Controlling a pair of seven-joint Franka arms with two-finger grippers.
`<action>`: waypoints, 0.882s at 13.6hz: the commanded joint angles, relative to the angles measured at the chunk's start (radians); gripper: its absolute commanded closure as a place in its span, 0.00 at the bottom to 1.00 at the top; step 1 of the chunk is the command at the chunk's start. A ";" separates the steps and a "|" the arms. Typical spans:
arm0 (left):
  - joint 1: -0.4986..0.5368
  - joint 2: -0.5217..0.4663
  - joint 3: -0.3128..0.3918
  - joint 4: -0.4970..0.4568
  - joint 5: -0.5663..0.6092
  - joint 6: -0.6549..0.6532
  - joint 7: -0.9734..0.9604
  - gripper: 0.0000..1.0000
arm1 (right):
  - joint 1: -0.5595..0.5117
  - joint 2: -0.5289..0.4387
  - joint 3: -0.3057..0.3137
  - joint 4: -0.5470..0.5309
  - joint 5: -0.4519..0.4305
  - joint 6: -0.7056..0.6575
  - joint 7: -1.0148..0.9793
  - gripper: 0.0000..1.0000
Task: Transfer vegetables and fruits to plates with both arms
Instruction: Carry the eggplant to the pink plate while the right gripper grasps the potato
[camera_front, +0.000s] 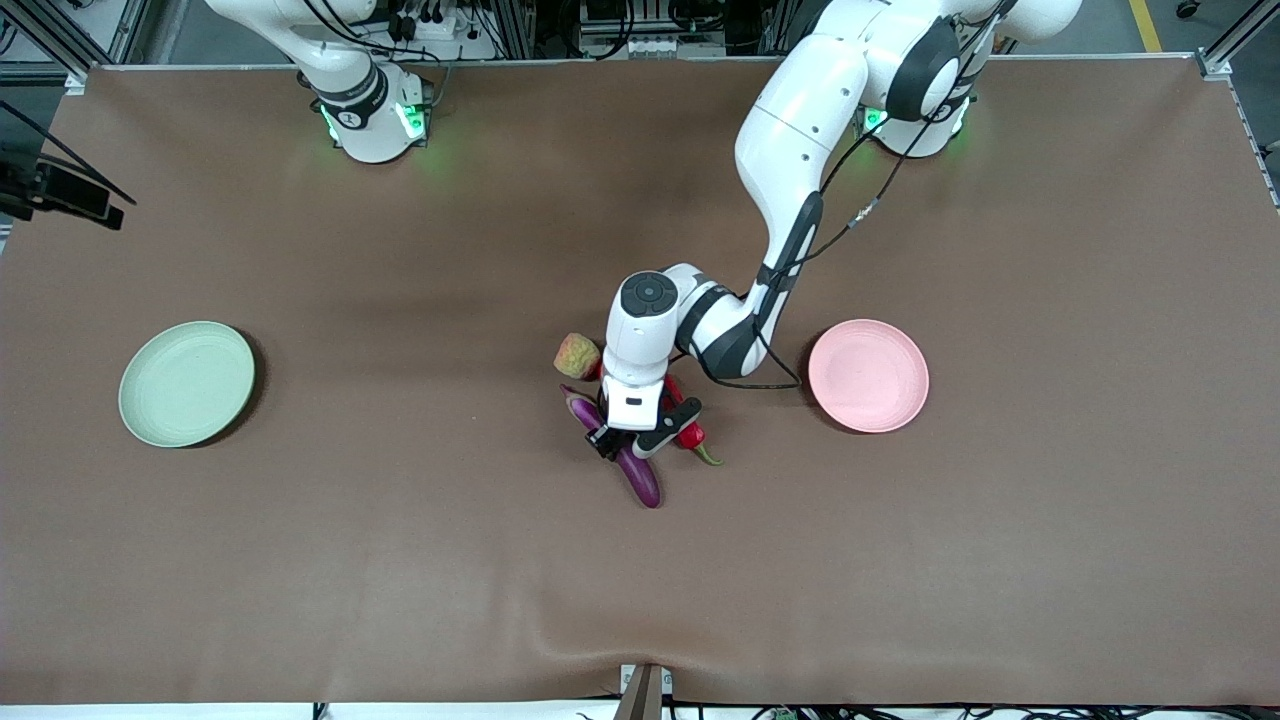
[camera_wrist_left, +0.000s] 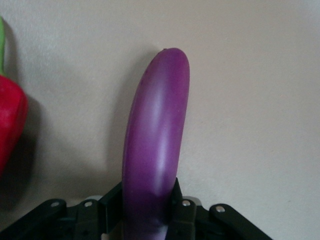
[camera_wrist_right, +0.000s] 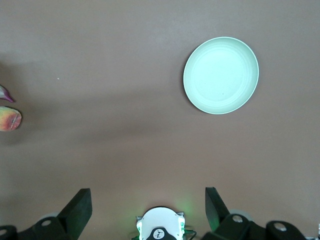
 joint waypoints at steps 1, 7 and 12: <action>0.000 -0.049 0.022 0.006 0.017 -0.007 -0.040 0.99 | -0.011 0.036 0.007 0.016 0.000 -0.009 -0.016 0.00; 0.120 -0.197 0.007 0.013 -0.002 -0.235 -0.002 0.99 | -0.002 0.175 0.010 0.014 -0.014 -0.006 -0.011 0.00; 0.171 -0.275 0.007 0.013 -0.015 -0.425 0.146 1.00 | 0.123 0.261 0.012 0.007 0.044 0.026 0.147 0.00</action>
